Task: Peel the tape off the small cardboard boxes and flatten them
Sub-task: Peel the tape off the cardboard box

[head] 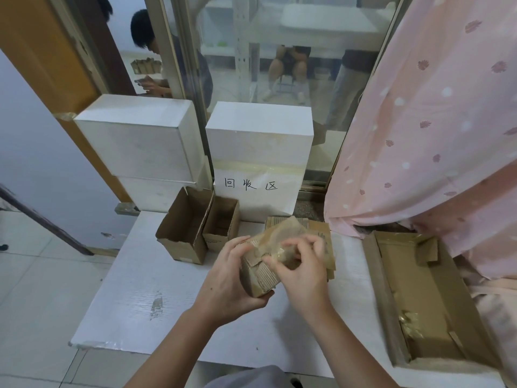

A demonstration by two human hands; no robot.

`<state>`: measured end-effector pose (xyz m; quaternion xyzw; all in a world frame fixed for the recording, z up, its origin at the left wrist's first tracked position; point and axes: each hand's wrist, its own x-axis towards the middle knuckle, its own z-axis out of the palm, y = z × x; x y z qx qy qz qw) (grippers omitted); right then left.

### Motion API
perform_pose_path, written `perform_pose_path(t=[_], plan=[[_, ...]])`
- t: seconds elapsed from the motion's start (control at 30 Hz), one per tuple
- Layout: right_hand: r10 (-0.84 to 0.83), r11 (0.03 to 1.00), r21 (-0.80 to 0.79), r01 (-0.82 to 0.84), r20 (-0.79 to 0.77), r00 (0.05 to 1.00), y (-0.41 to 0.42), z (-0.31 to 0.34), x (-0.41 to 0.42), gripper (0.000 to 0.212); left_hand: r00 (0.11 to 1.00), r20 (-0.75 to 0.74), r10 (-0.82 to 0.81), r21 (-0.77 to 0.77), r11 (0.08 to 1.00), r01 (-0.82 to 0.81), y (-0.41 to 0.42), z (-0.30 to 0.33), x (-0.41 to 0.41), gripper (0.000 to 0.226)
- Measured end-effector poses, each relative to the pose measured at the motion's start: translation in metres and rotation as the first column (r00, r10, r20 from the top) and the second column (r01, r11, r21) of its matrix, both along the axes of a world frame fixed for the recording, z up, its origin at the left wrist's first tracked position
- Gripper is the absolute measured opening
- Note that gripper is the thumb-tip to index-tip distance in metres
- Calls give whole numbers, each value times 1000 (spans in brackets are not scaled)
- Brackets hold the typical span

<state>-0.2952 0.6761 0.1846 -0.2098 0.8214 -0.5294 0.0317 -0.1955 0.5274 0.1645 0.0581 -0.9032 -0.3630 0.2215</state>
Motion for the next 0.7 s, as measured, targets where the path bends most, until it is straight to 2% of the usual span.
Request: perform_pose_path(t=[0.07, 0.1, 0.2, 0.27, 0.37, 0.47, 0.57, 0.7], plan=[[82, 996, 47, -80, -57, 995, 3, 0, -6, 22, 1000, -6, 9, -3, 1000, -9, 0, -1, 1, 98], [124, 990, 73, -117, -93, 988, 4, 1, -7, 22, 1000, -11, 20, 2, 1000, -20, 1, -1, 1, 98], [224, 969, 118, -217, -47, 973, 4, 9, -5, 48, 998, -24, 57, 17, 998, -57, -1, -2, 0, 97], [253, 963, 100, -249, -31, 967, 4, 11, -5, 51, 997, -21, 69, 6, 998, -69, -3, -2, 0, 97], [250, 964, 91, -249, -3, 968, 2, 12, -8, 28, 997, -14, 73, -6, 997, -74, -5, -3, 1, 98], [232, 964, 150, -220, -67, 970, -1, 10, -8, 4, 998, -19, 63, -5, 998, -63, -2, -4, 1, 97], [211, 970, 150, -191, -128, 969, -2, 10, -9, 17, 999, -2, 37, -13, 999, -37, 1, -6, 0, 97], [60, 991, 130, -28, -250, 966, 5, 13, -29, 26, 1000, -13, 25, 19, 1000, -25, 2, -3, 0, 98]])
